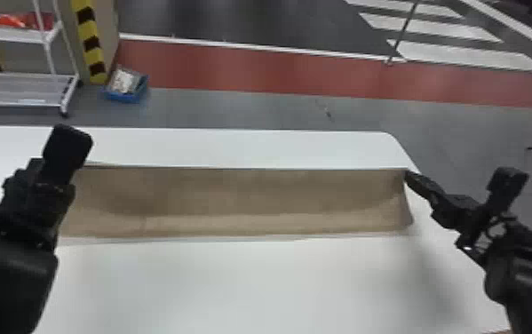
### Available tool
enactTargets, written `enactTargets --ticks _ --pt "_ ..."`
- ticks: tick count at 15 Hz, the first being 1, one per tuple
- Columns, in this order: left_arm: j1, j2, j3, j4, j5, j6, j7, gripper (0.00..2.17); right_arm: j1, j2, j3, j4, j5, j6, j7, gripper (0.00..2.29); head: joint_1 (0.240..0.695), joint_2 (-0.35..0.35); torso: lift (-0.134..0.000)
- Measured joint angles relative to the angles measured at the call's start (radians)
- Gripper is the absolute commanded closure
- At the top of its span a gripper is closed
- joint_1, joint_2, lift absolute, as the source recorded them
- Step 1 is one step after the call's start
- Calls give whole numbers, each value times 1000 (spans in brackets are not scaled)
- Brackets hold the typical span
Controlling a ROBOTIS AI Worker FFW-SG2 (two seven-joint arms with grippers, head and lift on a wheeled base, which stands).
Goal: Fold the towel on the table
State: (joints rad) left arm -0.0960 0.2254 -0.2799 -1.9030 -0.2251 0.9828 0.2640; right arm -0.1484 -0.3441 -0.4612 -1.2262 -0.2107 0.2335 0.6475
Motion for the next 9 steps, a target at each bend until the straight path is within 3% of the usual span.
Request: enactTargets --ticks 5,8,9 --pt "-70 -6 -39 104 -15 -2 0 920 -37 -2 39 38 23 -31 -21 1035 695 -195 -128" --pt "-101 -12 -66 164 -29 -15 8 562 -48 -2 57 52 38 -37 -33 1011 695 -194 -128" --pt "-104 -12 -68 173 -29 -22 12 275 -49 -2 60 56 44 -39 -44 694 695 -194 -128"
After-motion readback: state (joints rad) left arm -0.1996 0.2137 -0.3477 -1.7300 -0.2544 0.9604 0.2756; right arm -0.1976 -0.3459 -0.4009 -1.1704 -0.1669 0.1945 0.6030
